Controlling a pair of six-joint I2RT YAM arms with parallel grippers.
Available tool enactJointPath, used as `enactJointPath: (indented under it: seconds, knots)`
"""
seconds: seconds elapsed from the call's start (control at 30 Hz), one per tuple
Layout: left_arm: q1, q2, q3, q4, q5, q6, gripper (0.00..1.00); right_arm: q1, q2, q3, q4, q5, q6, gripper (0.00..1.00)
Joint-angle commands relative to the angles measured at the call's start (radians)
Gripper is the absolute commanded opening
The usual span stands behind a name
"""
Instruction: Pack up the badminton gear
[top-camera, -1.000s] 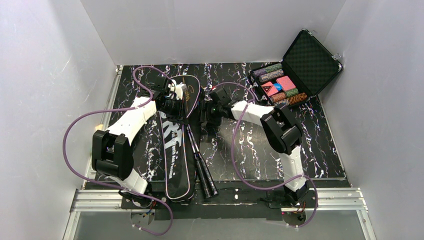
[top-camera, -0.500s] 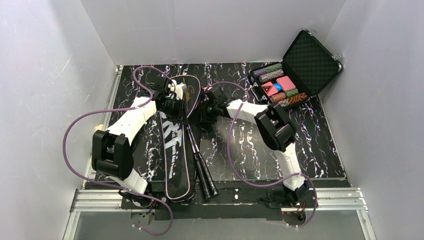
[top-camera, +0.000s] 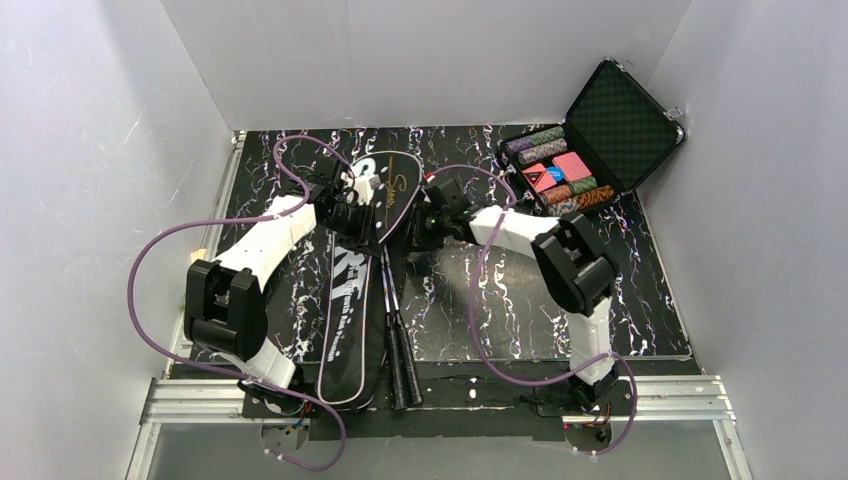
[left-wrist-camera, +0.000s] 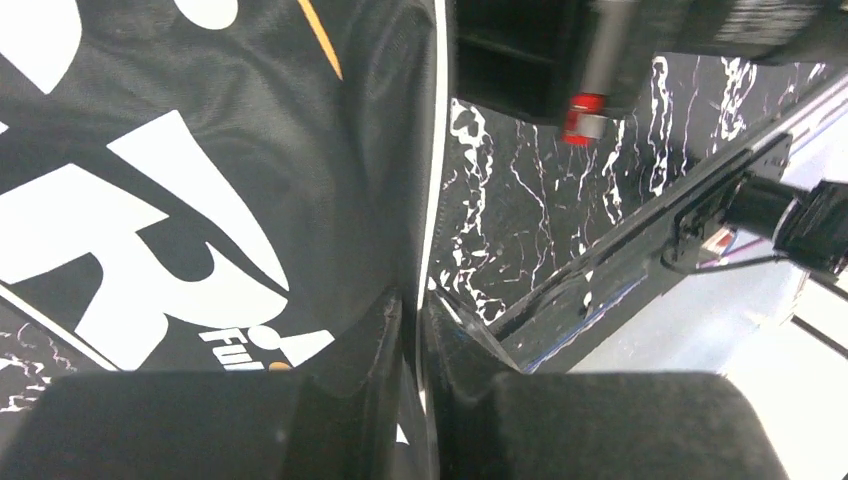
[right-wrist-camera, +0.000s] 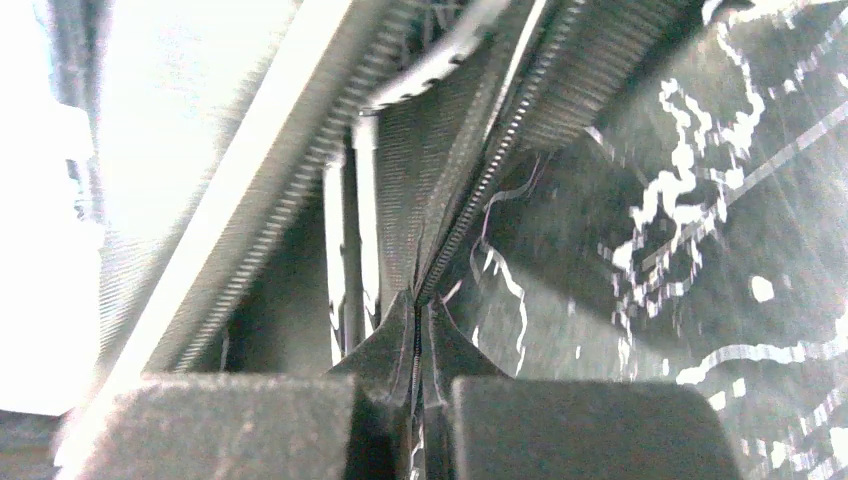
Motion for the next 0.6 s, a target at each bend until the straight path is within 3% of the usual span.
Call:
enactJointPath:
  seconds: [0.0, 0.13, 0.4, 0.57]
  knots:
    - [-0.015, -0.027, -0.019, 0.057, 0.042, 0.040, 0.17, 0.006, -0.219, -0.100, 0.067, -0.077, 0.054, 0.01]
    - [-0.035, -0.056, -0.010, 0.072, 0.086, 0.060, 0.38, 0.006, -0.317, -0.178, 0.088, -0.109, 0.112, 0.01]
    - [-0.057, -0.072, -0.013, 0.119, 0.183, 0.062, 0.43, 0.006, -0.416, -0.226, 0.099, -0.113, 0.170, 0.01]
    - [-0.137, -0.078, -0.004, 0.128, 0.206, 0.079, 0.44, 0.006, -0.433, -0.182, 0.020, -0.107, 0.166, 0.01]
